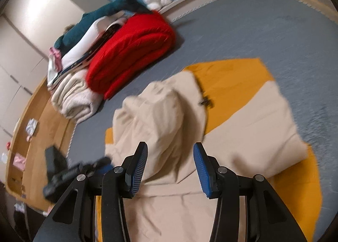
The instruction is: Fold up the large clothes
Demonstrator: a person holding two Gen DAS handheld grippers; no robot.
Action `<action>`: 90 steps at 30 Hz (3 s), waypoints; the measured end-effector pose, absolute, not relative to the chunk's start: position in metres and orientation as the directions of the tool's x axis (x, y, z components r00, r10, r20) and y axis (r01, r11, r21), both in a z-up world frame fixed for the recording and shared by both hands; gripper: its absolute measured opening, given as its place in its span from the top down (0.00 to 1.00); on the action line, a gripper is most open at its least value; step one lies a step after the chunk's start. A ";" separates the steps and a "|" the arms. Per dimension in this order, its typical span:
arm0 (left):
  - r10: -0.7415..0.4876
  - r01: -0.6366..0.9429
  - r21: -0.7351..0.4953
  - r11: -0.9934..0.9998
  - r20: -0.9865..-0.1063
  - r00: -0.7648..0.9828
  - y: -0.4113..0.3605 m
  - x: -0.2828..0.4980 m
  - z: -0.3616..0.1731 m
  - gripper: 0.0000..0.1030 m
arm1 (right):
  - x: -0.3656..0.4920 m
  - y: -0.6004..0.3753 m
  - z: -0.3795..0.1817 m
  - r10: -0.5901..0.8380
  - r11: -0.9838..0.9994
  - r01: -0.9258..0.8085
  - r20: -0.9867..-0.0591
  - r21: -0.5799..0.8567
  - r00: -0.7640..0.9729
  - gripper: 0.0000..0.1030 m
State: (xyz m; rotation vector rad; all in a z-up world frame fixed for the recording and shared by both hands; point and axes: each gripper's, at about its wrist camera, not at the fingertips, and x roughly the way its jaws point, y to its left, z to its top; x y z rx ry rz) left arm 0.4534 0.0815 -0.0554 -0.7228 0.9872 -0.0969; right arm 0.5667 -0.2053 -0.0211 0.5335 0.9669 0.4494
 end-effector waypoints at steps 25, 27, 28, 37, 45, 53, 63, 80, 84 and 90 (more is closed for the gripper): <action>-0.405 -0.325 -0.535 0.780 -0.827 0.391 0.050 0.389 -0.081 0.73 | 0.571 -0.168 -0.061 0.646 0.747 -0.116 -0.672 0.655 0.363 0.54; -0.420 -0.355 -0.548 0.757 -0.825 0.377 0.055 0.388 -0.090 0.69 | 0.574 -0.167 -0.065 0.637 0.752 -0.100 -0.678 0.652 0.366 0.54; -0.433 -0.368 -0.557 0.745 -0.823 0.368 0.056 0.387 -0.096 0.69 | 0.577 -0.167 -0.066 0.628 0.757 -0.090 -0.682 0.648 0.373 0.54; -0.499 -0.354 -0.631 0.690 -0.770 0.398 0.058 0.389 -0.102 0.93 | 0.590 -0.170 -0.071 0.576 0.782 -0.048 -0.692 0.621 0.435 0.92; -0.386 -0.155 -0.588 0.794 -0.685 0.618 0.057 0.395 -0.027 0.97 | 0.579 -0.182 -0.048 0.664 0.648 -0.069 -0.519 0.758 0.538 0.98; -0.370 -0.289 -0.464 0.837 -0.870 0.325 0.035 0.408 -0.118 0.90 | 0.584 -0.181 -0.139 0.494 0.806 0.190 -0.814 0.561 0.306 0.98; -0.340 -0.094 -0.447 0.889 -0.784 0.520 0.017 0.402 -0.047 0.73 | 0.577 -0.175 -0.066 0.317 0.901 0.089 -0.785 0.424 0.532 0.70; -0.337 -0.135 -0.404 0.905 -0.873 0.352 0.026 0.423 -0.098 0.78 | 0.586 -0.152 -0.082 0.324 0.928 0.012 -0.821 0.373 0.470 0.70; -0.342 -0.214 -0.415 0.884 -0.887 0.310 0.047 0.423 -0.116 0.86 | 0.584 -0.137 -0.075 0.445 0.882 -0.082 -0.760 0.465 0.473 0.69; -0.347 -0.200 -0.432 0.880 -0.869 0.352 0.052 0.419 -0.095 0.86 | 0.587 -0.128 -0.118 0.373 0.924 -0.046 -0.870 0.379 0.321 0.64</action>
